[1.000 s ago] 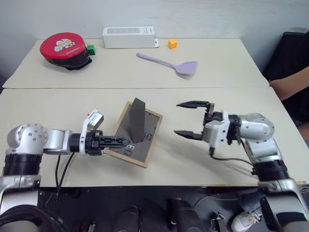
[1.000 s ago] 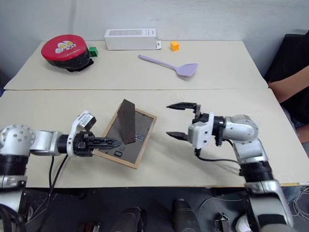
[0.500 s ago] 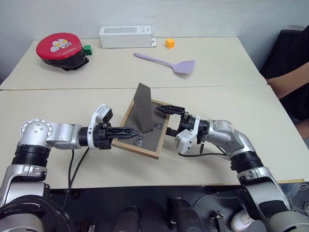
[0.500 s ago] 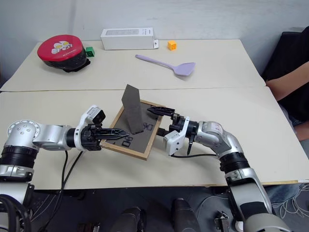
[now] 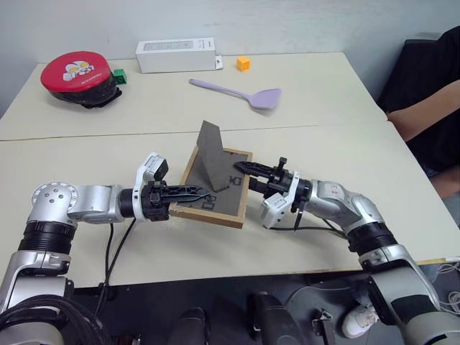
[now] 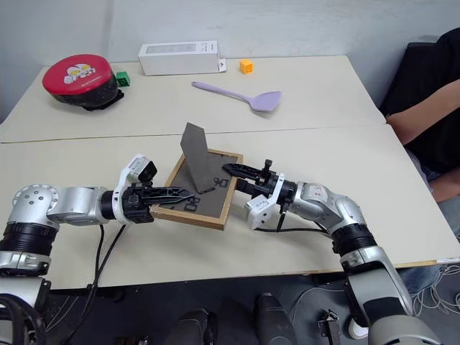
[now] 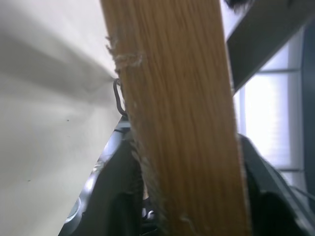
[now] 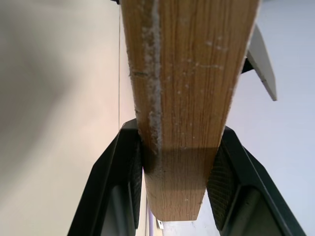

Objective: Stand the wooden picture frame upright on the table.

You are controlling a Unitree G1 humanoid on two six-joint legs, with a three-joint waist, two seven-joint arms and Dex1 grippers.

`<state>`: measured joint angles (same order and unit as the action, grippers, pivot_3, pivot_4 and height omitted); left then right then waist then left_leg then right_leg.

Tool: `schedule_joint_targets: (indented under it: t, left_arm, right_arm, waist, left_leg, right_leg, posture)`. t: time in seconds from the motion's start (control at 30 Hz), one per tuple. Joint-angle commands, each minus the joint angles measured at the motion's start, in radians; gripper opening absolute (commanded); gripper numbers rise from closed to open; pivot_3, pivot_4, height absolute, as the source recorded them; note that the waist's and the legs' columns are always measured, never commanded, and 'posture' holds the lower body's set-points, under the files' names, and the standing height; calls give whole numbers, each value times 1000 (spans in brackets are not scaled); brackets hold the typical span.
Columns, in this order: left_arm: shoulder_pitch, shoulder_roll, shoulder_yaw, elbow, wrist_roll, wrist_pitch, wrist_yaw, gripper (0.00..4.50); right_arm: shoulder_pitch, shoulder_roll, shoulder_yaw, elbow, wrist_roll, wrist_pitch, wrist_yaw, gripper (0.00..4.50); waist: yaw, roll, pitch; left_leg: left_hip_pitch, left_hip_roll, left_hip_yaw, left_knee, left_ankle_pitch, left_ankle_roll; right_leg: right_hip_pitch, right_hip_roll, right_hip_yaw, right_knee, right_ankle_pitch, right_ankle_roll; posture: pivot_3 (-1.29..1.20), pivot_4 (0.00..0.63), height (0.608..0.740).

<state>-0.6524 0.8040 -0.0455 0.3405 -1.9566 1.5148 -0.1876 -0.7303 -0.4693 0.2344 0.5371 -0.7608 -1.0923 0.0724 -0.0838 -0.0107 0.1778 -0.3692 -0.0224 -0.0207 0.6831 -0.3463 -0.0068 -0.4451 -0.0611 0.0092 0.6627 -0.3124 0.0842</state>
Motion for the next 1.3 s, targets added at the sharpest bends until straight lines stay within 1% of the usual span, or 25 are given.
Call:
schedule_joint_targets:
  t: [0.03,0.07,0.1,0.17,0.2,0.27,0.3,0.33,0.37,0.4,0.43,0.5,0.53,0.57,0.63,0.73,0.77,0.87,1.0,1.07,1.13,1.27,1.3]
  left_arm:
    - [58,91,88,-112,-11,-46,21,3528]
    - [88,125,119,-154,-11,-73,33,3569]
    - [122,165,171,-188,62,-90,1,3569]
    - [172,208,267,-172,173,-156,-66,3569]
    - [204,230,297,-189,281,-221,-140,3569]
    - [285,273,324,-254,512,-410,-354,3569]
    - [336,282,329,-295,639,-542,-457,3569]
    - [369,282,332,-317,724,-631,-527,3569]
    - [407,264,337,-344,833,-769,-581,3569]
    - [435,235,349,-369,910,-876,-611,3569]
    - [462,205,354,-398,975,-967,-641,3732]
    - [489,144,362,-436,1044,-1066,-670,4060]
    - [502,118,351,-452,1090,-1125,-689,4306]
    - [506,89,344,-465,1117,-1149,-686,4500]
    - [506,30,334,-488,1159,-1192,-670,4500]
    - [526,-13,304,-531,1233,-1249,-703,4500]
    - [532,-22,297,-543,1235,-1253,-721,4500]
    - [508,-53,281,-535,1302,-1332,-741,4500]
    - [452,-84,289,-483,1319,-1339,-739,4500]
    - [437,-85,292,-455,1329,-1345,-751,4500]
    - [427,-80,288,-434,1339,-1351,-770,4500]
    - [418,-89,286,-400,1362,-1369,-784,4500]
    - [419,-91,287,-394,1366,-1373,-783,4500]
  right_arm:
    - [-21,-14,-11,-28,76,-20,-34,1299]
    - [-24,-17,-9,-29,88,-24,-29,1299]
    - [-29,-18,-3,-24,118,-29,-13,1299]
    - [-34,-23,11,-20,178,-27,23,1299]
    - [-32,-24,18,-18,223,-20,47,1299]
    - [-19,-40,40,-29,331,-5,121,1297]
    - [4,-39,49,-54,457,45,189,1295]
    - [33,-43,64,-92,604,121,285,1294]
    - [71,-46,78,-152,776,237,407,1294]
    - [110,-49,81,-223,938,349,505,1294]
    - [150,-53,69,-300,1089,496,587,1293]
    - [199,-63,30,-407,1291,750,678,1293]
    - [211,-74,16,-436,1359,891,700,1292]
    - [219,-82,3,-454,1403,989,724,1292]
    - [221,-77,-21,-453,1439,1128,723,1292]
    - [213,-38,-61,-404,1471,1270,736,1292]
    - [210,-23,-76,-384,1488,1311,751,1292]
    - [184,13,-94,-304,1459,1375,773,1291]
    - [161,50,-101,-221,1387,1368,797,1291]
    - [156,67,-115,-195,1372,1380,802,1291]
    - [149,89,-134,-169,1347,1352,804,1291]
    - [126,116,-177,-110,1316,1384,766,1291]
    - [129,113,-177,-136,1319,1393,788,1641]
  waist:
    - [-4,0,0]
    - [-8,0,0]
    - [-11,0,0]
    - [-16,0,0]
    - [-16,0,0]
    - [-16,0,0]
    - [-15,0,0]
    - [-12,0,0]
    - [-5,0,0]
    - [3,0,0]
    - [12,0,0]
    - [31,0,0]
    - [40,0,0]
    - [49,0,0]
    - [60,0,0]
    - [64,0,0]
    - [63,0,0]
    - [59,0,0]
    - [56,0,0]
    - [54,0,0]
    - [53,0,0]
    - [54,0,0]
    - [55,0,0]
  left_leg:
    - [0,0,0,0,0,0]
    - [0,0,0,0,0,0]
    - [1,0,0,-1,0,0]
    - [1,1,-1,-2,0,0]
    - [1,1,-1,-2,0,0]
    - [1,0,-1,-3,0,0]
    - [1,0,-1,-4,0,0]
    - [1,0,-1,-4,0,0]
    - [1,0,-1,-4,0,0]
    - [0,0,-2,-4,0,0]
    - [-1,1,-4,-3,0,0]
    - [-2,1,-5,-2,-1,1]
    - [-2,1,-5,-1,-2,2]
    - [-2,1,-5,1,-2,3]
    - [-2,1,-5,1,-3,4]
    - [-2,1,-5,1,-3,4]
    - [-2,1,-5,0,-3,4]
    - [-2,1,-5,0,-3,4]
    - [-2,1,-4,0,-3,4]
    - [-2,1,-4,0,-3,4]
    - [-1,1,-4,0,-3,4]
    - [-1,1,-3,0,-3,4]
    - [-1,1,-3,1,-3,4]
  right_leg:
    - [0,0,0,0,0,0]
    - [0,0,0,0,0,0]
    - [0,1,2,0,0,0]
    - [-1,2,3,0,0,0]
    - [-1,2,2,-1,0,0]
    - [-1,1,2,-3,0,-1]
    - [0,1,2,-4,0,-1]
    - [0,1,1,-4,0,-1]
    - [1,1,1,-5,0,-1]
    - [2,0,0,-5,0,-1]
    - [2,0,-1,-6,0,-1]
    - [3,-1,-2,-8,0,-1]
    - [3,-1,-2,-8,0,-1]
    - [3,-2,-2,-8,0,0]
    - [4,-2,-1,-7,0,0]
    - [4,-2,-2,-7,1,0]
    - [4,-2,-2,-7,1,0]
    - [3,-2,-2,-8,1,0]
    - [3,-1,-1,-6,1,0]
    - [3,-1,-1,-6,1,0]
    - [3,-1,-1,-5,1,0]
    - [3,-1,-1,-5,1,0]
    - [3,-1,-1,-5,1,0]
  posture:
    - [0,150,740]
    - [0,150,740]
    - [0,150,740]
    - [0,150,740]
    - [0,150,740]
    - [0,150,740]
    - [0,150,740]
    - [0,150,740]
    - [0,150,740]
    - [0,150,740]
    - [0,150,740]
    - [0,150,740]
    - [0,150,740]
    - [0,150,740]
    - [0,150,740]
    - [0,150,740]
    - [0,150,740]
    - [0,150,740]
    - [0,150,740]
    - [0,150,740]
    - [0,150,740]
    - [0,150,740]
    - [0,150,740]
